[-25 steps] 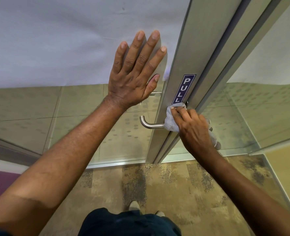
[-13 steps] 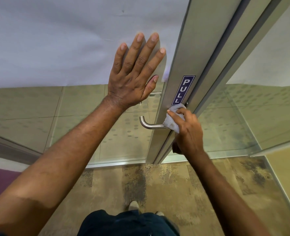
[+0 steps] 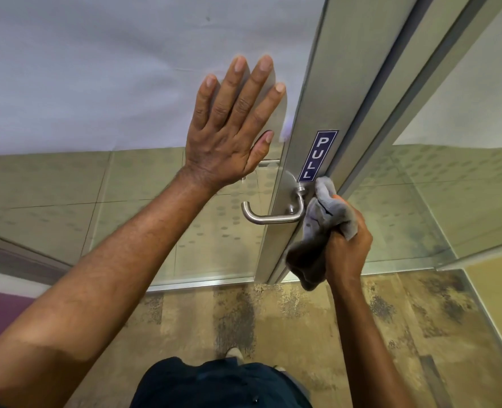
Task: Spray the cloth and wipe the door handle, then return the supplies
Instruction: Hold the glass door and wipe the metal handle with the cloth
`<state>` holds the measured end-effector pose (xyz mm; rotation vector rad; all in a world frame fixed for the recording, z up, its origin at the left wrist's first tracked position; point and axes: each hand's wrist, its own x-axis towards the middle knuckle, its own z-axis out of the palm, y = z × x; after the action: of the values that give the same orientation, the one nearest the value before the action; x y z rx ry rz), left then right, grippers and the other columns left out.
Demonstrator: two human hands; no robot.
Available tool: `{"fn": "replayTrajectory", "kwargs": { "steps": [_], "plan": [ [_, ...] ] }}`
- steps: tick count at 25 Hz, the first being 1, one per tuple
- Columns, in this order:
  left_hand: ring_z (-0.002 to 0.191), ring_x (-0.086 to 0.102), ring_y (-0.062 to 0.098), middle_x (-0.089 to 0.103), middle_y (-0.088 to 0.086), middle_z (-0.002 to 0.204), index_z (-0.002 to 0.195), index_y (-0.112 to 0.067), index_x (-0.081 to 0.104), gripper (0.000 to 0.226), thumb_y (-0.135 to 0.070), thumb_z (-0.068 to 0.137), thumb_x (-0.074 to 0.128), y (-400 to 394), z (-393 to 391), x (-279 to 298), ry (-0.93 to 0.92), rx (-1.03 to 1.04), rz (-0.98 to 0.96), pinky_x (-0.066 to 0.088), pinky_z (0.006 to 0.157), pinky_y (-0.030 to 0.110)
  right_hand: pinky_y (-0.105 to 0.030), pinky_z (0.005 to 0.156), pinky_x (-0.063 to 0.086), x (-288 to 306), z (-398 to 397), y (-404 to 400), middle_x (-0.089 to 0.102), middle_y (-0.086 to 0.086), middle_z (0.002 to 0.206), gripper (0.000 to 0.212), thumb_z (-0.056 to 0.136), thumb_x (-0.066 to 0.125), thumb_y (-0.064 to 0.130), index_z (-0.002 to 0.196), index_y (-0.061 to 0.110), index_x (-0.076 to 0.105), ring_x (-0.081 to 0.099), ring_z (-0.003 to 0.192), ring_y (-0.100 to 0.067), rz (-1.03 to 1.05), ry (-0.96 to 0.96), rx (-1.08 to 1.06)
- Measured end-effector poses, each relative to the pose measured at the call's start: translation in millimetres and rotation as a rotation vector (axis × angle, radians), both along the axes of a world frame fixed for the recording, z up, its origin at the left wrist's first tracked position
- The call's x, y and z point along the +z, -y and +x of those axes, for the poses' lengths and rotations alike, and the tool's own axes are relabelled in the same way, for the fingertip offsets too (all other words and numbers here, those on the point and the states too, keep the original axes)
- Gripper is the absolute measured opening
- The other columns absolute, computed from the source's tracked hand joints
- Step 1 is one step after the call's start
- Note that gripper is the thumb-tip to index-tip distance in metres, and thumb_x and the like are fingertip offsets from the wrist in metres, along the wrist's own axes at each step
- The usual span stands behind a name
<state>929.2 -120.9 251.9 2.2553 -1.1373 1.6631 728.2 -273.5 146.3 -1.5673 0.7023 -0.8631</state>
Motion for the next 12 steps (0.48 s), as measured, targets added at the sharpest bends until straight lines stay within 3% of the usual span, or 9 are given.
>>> {"fn": "replayTrajectory", "kwargs": {
  "steps": [3,5,7,9,10,12],
  "plan": [
    [0.143,0.034,0.038,0.049,0.016,0.154,0.152,-0.016,0.045,0.058,-0.041,0.102,0.035,0.2,0.2,-0.7,-0.003,-0.002,0.001,0.012,0.123,0.049,-0.029,0.106,0.050,-10.4,20.7,5.3,0.065,0.001,0.136,0.038,0.097,0.055,0.011,0.133,0.012,0.067,0.060,0.125,-0.013,-0.401,-0.148,0.114],
    [0.143,0.034,0.038,0.049,0.015,0.153,0.153,-0.016,0.045,0.058,-0.041,0.102,0.035,0.6,1.3,-0.7,0.002,-0.006,0.001,0.010,0.124,0.048,-0.035,0.107,0.050,-30.6,30.2,8.5,0.064,-0.002,0.137,0.043,0.101,0.047,0.022,0.139,0.010,0.062,0.060,0.125,-0.019,-0.568,-0.223,0.135],
    [0.146,0.032,0.037,0.048,0.015,0.153,0.153,-0.016,0.044,0.058,-0.042,0.102,0.035,1.0,2.7,-2.1,0.012,0.002,-0.002,0.008,0.126,0.047,-0.039,0.105,0.054,-54.3,30.7,3.3,0.066,0.001,0.128,0.045,0.104,0.048,0.040,0.132,0.008,0.065,0.063,0.117,-0.019,-0.419,-0.202,0.119],
    [0.154,0.019,0.030,0.046,0.015,0.155,0.154,-0.017,0.043,0.058,-0.042,0.102,0.034,1.8,3.3,-3.5,0.012,0.012,-0.015,0.006,0.127,0.046,-0.048,0.099,0.057,-66.5,30.0,-13.3,0.071,-0.004,0.120,0.072,0.094,0.046,0.072,0.123,0.010,0.067,0.068,0.111,-0.022,-0.031,-0.164,0.083],
    [0.155,0.012,0.026,0.044,0.014,0.155,0.154,-0.017,0.043,0.059,-0.043,0.102,0.034,1.6,4.2,-3.8,0.011,0.015,-0.021,0.006,0.127,0.046,-0.051,0.096,0.058,-71.0,31.2,-21.8,0.073,-0.007,0.117,0.080,0.090,0.043,0.080,0.122,0.010,0.068,0.070,0.109,-0.023,0.095,-0.167,0.051],
    [0.154,0.012,0.025,0.044,0.014,0.155,0.154,-0.017,0.043,0.058,-0.042,0.102,0.034,1.3,4.8,-4.2,0.011,0.020,-0.022,0.005,0.127,0.046,-0.051,0.097,0.057,-78.3,34.8,-32.1,0.072,-0.009,0.115,0.071,0.097,0.041,0.072,0.123,0.011,0.067,0.069,0.110,-0.022,0.169,-0.149,0.022]
  ]
}}
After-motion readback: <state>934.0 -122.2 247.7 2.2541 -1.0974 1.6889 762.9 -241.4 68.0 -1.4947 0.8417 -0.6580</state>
